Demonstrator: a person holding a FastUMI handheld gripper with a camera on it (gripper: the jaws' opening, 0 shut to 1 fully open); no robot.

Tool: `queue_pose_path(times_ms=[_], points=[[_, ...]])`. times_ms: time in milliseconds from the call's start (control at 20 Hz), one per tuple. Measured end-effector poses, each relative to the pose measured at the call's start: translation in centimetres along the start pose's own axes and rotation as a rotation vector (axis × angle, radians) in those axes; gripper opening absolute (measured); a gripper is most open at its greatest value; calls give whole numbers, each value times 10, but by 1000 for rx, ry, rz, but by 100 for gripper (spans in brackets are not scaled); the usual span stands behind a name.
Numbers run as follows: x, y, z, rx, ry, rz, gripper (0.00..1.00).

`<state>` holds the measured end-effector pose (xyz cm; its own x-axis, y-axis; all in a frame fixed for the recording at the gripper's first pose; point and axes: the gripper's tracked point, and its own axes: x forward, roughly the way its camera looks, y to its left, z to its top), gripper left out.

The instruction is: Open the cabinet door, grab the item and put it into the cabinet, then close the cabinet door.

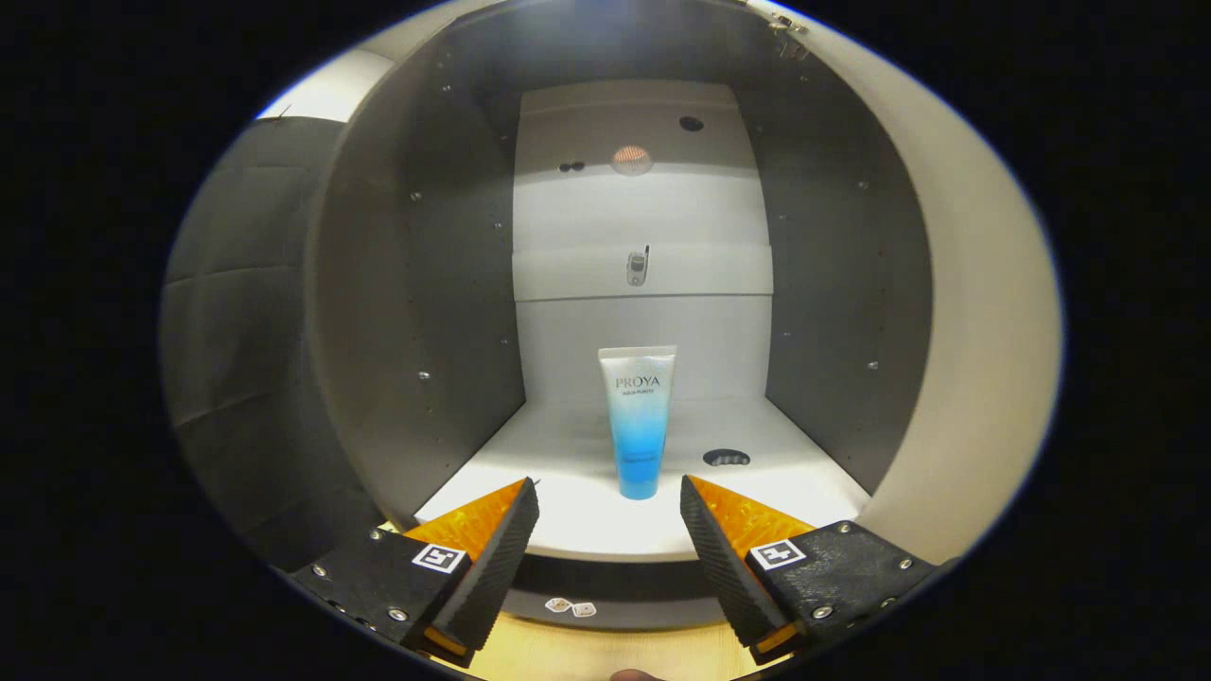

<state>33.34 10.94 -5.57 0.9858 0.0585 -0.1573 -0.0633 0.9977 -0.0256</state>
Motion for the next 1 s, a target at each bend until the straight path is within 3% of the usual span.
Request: queue_pose_path(times_ms=[550,800,1000], points=[[-174,18,-19,17,-8,-26,93],[-254,24,-38,-61,-1,-45,93],[-300,25,-46,3,22,-37,94]])
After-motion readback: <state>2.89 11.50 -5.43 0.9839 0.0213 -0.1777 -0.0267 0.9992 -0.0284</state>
